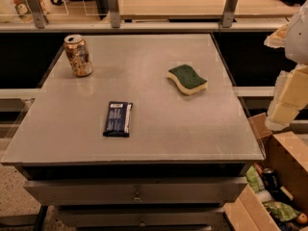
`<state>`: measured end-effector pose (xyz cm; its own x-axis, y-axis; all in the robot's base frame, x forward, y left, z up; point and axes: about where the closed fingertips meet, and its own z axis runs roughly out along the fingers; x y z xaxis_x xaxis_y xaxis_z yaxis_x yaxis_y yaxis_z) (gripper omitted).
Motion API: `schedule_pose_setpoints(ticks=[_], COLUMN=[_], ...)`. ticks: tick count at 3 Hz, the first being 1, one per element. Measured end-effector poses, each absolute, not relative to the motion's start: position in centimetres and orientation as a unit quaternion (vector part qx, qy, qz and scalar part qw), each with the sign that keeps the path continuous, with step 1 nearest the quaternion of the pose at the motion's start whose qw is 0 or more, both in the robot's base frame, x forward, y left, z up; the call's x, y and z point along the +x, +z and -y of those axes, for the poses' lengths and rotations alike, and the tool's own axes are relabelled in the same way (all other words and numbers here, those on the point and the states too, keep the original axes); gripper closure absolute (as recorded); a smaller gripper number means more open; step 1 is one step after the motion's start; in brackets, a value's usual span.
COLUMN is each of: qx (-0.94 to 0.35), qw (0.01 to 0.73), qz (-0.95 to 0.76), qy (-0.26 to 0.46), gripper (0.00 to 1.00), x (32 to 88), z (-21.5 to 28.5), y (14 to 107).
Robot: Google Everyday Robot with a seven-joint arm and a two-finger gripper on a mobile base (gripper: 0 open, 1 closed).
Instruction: Pick orange can
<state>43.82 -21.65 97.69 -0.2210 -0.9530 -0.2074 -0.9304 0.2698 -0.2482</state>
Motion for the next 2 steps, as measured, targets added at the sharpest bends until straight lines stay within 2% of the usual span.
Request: schedule_pose_setpoints(ticks=[2], qx=[-0.602], qw=[0.188], qz=[-0.775], qy=[-0.030], gripper=[0.00], x=[45.1], z=[20.6], y=[97.7])
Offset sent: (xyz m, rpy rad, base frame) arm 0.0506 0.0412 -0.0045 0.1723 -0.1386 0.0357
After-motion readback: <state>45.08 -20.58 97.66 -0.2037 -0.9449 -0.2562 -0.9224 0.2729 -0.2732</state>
